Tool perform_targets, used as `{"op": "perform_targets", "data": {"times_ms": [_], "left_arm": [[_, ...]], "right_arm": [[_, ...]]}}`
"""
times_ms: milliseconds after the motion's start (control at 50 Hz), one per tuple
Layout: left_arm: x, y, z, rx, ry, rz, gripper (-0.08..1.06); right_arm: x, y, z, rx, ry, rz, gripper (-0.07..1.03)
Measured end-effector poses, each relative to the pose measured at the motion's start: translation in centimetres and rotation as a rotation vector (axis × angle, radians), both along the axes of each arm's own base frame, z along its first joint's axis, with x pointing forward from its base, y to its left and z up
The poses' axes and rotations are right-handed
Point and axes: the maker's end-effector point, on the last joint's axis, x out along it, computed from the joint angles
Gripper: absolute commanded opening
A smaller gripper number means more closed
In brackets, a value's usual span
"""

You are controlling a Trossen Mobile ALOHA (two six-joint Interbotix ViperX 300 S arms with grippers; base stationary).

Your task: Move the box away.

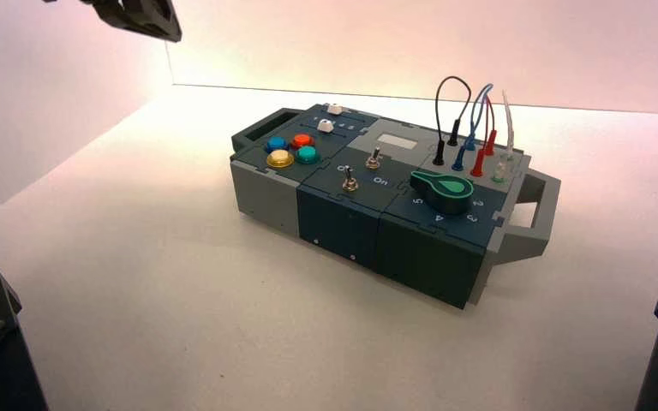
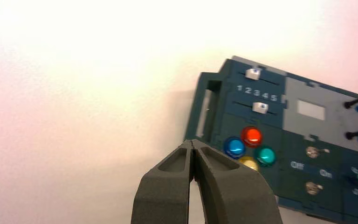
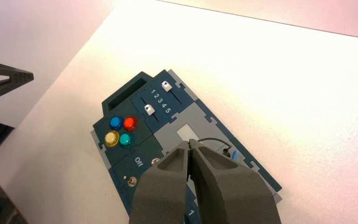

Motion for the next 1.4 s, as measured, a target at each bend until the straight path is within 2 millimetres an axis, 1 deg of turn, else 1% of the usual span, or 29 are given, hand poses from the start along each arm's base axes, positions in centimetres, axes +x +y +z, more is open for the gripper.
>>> {"op": "perform_targets", "data": {"times_ms": [80,180,260,280,460,600,800,880,1060,1160,1200,1220,1360,1400], "left_arm": [[0.2,0.1,-0.5,0.007,0.014,0.005,-0.03],[0.8,-0.1,-1.7,0.020,0.052,0.004,-0.03],[1.0,-0.2,-2.4,0.026,0.074,0.002,-0.03],[1.3,-0.3,-3.3,0.037,0.102,0.001,-0.03],[2.1,-0.7,-4.7,0.047,0.129,0.000,-0.03],[2.6,-1.3,-4.4,0.042,0.093,-0.009,-0.03],[2.9,-1.9,-4.1,0.038,0.068,-0.022,-0.03],[3.2,-2.4,-4.0,0.036,0.058,-0.028,-0.03],[4.1,-2.9,-4.0,0.035,0.041,-0.031,-0.03],[4.6,-3.5,-4.5,0.037,0.040,-0.039,-0.03],[4.9,-4.0,-4.8,0.041,0.045,-0.050,-0.03],[5.0,-4.3,-5.4,0.045,0.057,-0.057,-0.03],[5.3,-5.6,-6.2,0.054,0.073,-0.087,-0.03],[5.4,-6.0,-6.4,0.056,0.075,-0.095,-0.03]], "right_arm": [[0.0,-0.1,0.0,0.000,0.000,-0.002,-0.02],[-0.4,-0.1,-1.0,-0.005,0.024,-0.002,-0.02],[-0.6,-0.1,-1.3,-0.007,0.031,0.002,-0.02],[-0.6,-0.2,-1.4,-0.006,0.032,-0.003,-0.02],[-1.4,0.1,-2.2,-0.004,0.079,0.017,-0.02],[-2.6,0.3,-3.5,-0.002,0.148,0.039,-0.02],[-3.6,0.5,-4.5,0.004,0.214,0.061,-0.02],[-4.2,0.8,-5.2,0.007,0.274,0.080,-0.02],[-4.4,0.9,-6.1,0.001,0.320,0.087,-0.02],[-4.4,0.8,-6.5,-0.003,0.339,0.087,-0.02],[-4.5,0.8,-7.1,-0.009,0.363,0.089,-0.02],[-4.6,0.8,-7.5,-0.012,0.379,0.088,-0.02],[-5.3,0.6,-9.1,-0.027,0.447,0.086,-0.02],[-5.3,0.6,-9.2,-0.027,0.452,0.084,-0.02]]}}
